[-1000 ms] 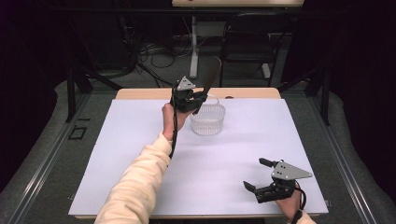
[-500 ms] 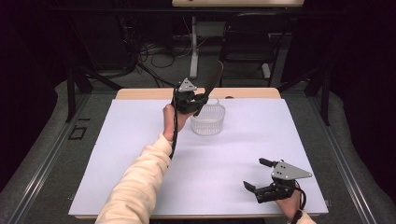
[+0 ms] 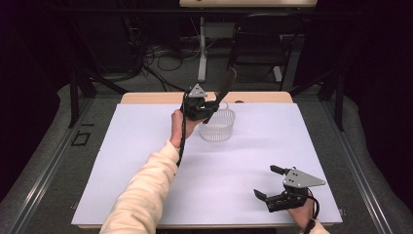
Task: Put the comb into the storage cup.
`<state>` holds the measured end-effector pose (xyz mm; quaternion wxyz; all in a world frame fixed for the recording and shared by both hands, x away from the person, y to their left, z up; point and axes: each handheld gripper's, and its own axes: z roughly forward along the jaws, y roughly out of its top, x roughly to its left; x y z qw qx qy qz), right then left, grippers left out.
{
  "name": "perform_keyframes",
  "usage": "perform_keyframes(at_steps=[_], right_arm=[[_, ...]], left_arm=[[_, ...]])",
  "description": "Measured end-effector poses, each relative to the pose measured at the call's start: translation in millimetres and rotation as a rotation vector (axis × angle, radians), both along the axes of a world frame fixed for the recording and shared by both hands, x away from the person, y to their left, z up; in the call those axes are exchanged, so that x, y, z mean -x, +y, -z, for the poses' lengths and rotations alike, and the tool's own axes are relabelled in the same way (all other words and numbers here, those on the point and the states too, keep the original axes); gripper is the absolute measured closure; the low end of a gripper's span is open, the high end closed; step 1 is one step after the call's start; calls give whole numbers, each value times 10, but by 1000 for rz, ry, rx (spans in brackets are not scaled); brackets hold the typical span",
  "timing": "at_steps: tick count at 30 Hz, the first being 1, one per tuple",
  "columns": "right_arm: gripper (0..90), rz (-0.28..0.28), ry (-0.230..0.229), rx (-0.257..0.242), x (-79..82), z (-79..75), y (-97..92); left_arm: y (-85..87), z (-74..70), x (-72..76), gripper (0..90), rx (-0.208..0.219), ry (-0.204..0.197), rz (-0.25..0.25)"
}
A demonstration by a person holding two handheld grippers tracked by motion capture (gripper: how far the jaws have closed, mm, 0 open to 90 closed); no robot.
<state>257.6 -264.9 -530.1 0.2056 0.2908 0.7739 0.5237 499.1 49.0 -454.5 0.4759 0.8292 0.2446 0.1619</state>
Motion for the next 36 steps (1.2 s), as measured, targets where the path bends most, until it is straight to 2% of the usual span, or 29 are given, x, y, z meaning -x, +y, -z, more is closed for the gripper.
perform_keyframes(at_steps=[8, 24, 36], right_arm=[[1, 0, 4, 3, 2, -1, 1], [2, 0, 2, 0, -1, 0, 0], [2, 2, 7, -2, -1, 1, 0]], left_arm=[[-13, 18, -8, 722, -9, 15, 12], [-42, 40, -24, 723, -58, 14, 25], [-72, 84, -44, 723, -75, 24, 35]])
